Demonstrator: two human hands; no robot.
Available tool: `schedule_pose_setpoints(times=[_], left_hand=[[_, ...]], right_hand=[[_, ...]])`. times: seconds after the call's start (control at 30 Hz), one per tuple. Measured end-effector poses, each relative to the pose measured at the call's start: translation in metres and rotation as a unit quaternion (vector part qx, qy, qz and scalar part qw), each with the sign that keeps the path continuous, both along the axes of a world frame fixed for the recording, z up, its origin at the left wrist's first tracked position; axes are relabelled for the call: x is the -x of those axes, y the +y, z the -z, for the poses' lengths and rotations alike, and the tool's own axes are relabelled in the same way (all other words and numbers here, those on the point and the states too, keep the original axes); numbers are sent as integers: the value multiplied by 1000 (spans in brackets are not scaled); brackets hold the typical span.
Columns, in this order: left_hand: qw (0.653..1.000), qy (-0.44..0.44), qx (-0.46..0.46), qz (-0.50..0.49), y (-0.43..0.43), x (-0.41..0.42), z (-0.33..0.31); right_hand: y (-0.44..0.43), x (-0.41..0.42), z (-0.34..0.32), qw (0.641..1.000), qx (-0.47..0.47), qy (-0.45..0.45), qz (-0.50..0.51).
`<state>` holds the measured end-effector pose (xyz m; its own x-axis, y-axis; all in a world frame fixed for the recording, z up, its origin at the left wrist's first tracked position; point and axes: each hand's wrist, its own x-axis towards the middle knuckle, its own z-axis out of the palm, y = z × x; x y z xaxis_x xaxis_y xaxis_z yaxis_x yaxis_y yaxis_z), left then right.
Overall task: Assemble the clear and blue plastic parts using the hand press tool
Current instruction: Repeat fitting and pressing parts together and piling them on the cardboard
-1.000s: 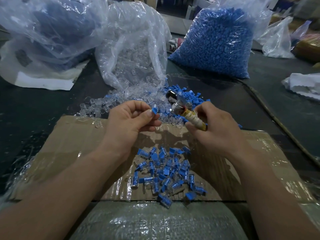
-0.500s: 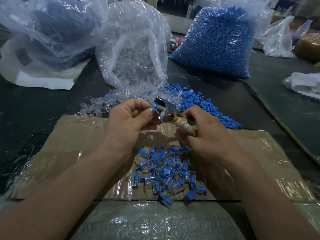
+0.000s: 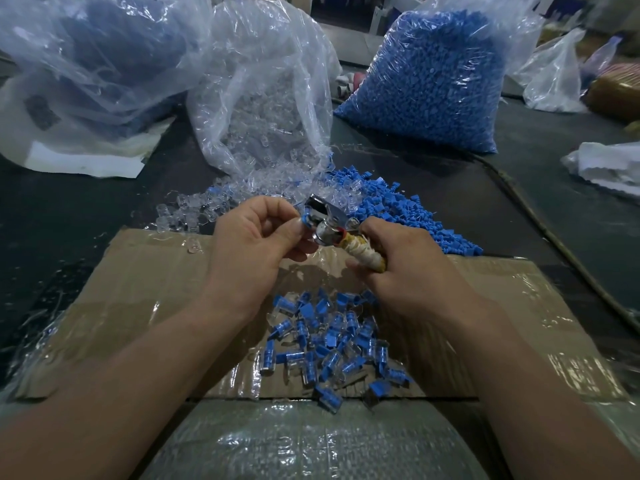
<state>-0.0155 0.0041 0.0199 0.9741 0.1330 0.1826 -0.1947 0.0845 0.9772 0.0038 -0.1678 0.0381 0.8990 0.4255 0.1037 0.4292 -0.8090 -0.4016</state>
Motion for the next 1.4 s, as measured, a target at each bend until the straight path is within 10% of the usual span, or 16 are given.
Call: schedule_pose_setpoints(times=[1.07, 1.4], left_hand=[[999, 7, 11, -41, 7, -2, -1], [990, 44, -77, 114, 4, 6, -8]], right_hand=[[-8, -8, 8, 998, 23, -38, 40], [-13, -11, 4, 997, 10, 43, 69]])
